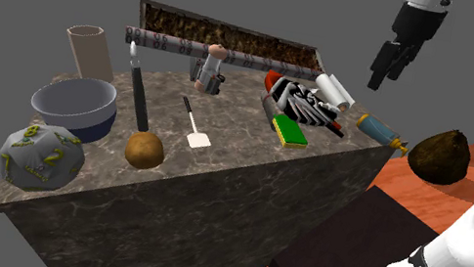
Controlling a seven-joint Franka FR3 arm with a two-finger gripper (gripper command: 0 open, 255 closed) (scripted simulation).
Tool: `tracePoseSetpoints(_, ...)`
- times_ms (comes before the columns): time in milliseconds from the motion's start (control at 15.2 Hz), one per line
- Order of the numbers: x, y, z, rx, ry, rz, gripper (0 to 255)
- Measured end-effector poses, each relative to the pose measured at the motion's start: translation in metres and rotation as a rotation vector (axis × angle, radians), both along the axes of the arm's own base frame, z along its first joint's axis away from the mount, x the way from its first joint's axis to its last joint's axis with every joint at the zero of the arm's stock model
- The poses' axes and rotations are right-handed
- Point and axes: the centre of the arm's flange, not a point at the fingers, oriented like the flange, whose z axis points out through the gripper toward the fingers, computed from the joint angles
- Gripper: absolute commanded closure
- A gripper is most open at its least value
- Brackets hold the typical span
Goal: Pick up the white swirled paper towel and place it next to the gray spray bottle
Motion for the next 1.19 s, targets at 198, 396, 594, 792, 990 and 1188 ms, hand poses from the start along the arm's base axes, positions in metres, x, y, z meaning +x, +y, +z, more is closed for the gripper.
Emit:
tracePoseSetpoints(198,0.009,-0.014,-0.004,0.013,-0.004,-0.016,0)
tracePoseSetpoints(396,0.032,-0.046,-0.013,0.042,-0.013,-0.055,0)
tracePoseSetpoints(594,0.057,-0.077,-0.026,0.073,-0.024,-0.095,0)
tracePoseSetpoints(792,0.075,-0.110,-0.042,0.105,-0.035,-0.137,0)
tracePoseSetpoints(990,0.095,-0.148,-0.055,0.135,-0.046,-0.178,0)
tracePoseSetpoints(1188,0.111,-0.184,-0.070,0.166,-0.057,-0.220,0)
